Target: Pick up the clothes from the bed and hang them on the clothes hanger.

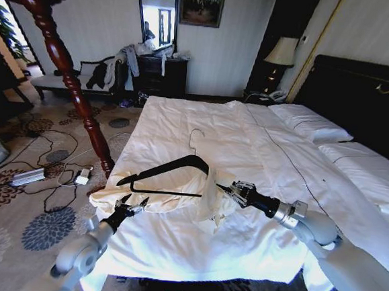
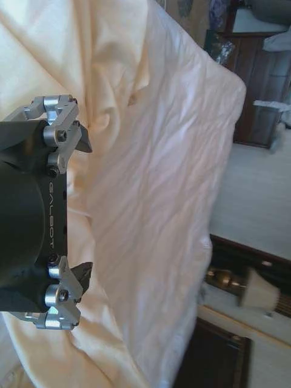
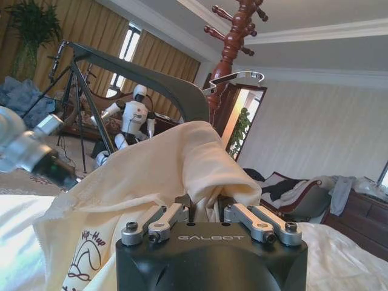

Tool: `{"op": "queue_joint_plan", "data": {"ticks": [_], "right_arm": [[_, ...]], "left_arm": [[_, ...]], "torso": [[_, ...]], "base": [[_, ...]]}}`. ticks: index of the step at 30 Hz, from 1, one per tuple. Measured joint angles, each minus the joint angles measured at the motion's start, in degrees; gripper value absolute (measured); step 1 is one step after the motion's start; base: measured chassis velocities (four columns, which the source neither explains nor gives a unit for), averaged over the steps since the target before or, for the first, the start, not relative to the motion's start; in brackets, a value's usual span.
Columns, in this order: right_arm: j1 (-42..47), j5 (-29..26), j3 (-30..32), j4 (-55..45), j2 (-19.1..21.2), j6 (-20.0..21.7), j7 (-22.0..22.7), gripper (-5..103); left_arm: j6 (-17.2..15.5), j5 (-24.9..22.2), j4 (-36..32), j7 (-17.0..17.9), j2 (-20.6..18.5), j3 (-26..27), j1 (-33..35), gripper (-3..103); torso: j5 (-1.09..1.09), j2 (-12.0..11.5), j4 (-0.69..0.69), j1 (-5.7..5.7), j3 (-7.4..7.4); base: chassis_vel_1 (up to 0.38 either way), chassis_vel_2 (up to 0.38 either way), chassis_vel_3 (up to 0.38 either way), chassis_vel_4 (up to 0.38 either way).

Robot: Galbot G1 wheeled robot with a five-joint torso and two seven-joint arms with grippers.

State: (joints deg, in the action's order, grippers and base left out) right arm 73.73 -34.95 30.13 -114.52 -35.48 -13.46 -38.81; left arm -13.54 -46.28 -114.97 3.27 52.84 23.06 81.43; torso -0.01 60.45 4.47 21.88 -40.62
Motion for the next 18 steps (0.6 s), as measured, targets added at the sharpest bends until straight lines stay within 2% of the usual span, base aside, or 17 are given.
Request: {"op": "queue_joint_plan", "data": {"ticks": [4,6,8,10,13,15,18], "right_arm": [[-0.26,0.07,-0.28,-0.38,0.23,0.0,-0.12,18],[-0.29,0.07,-0.32,-0.36,0.23,0.0,-0.12,18],[-0.31,0.09,-0.48,-0.04,0.0,-0.01,-0.11,18],[-0.31,0.08,-0.51,0.01,-0.06,-0.01,-0.08,18],[-0.3,-0.03,-0.56,0.23,-0.15,-0.01,0.02,18],[-0.3,-0.06,-0.56,0.24,-0.18,-0.01,0.03,18],[-0.15,-0.2,-0.33,0.24,-0.3,-0.03,0.09,18]], "left_arm": [[-2.67,-1.47,2.84,2.23,-3.55,-4.81,-8.46,103],[-2.89,-1.79,3.19,2.42,-3.78,-5.33,-9.27,103],[-3.79,-3.23,5.7,3.47,-4.52,-9.67,-14.61,98],[-4.11,-3.41,6.27,3.85,-4.53,-10.71,-15.7,97],[-6.05,-3.92,8.28,6.5,-4.3,-14.55,-18.84,86],[-6.51,-3.92,8.67,7.06,-4.25,-15.12,-19.18,86],[-8.0,-3.65,9.89,7.86,-4.13,-16.92,-19.92,70]], "torso": [[0.0,0.0,0.0,0.0,0.0],[0.01,0.0,0.0,0.0,0.0],[0.02,0.0,0.01,0.0,0.0],[0.01,0.0,0.01,0.0,0.0],[0.01,0.0,-0.01,0.0,0.0],[0.0,0.0,0.0,0.0,0.0],[0.0,0.0,-0.02,0.0,0.0]], "base": [[0.0,0.0,0.0,0.0],[0.0,0.0,0.0,0.0],[0.0,0.0,0.0,0.0],[0.0,0.0,0.0,0.0],[0.0,0.0,0.0,0.0],[0.0,0.0,0.0,0.0],[0.0,0.0,0.0,0.0]]}}
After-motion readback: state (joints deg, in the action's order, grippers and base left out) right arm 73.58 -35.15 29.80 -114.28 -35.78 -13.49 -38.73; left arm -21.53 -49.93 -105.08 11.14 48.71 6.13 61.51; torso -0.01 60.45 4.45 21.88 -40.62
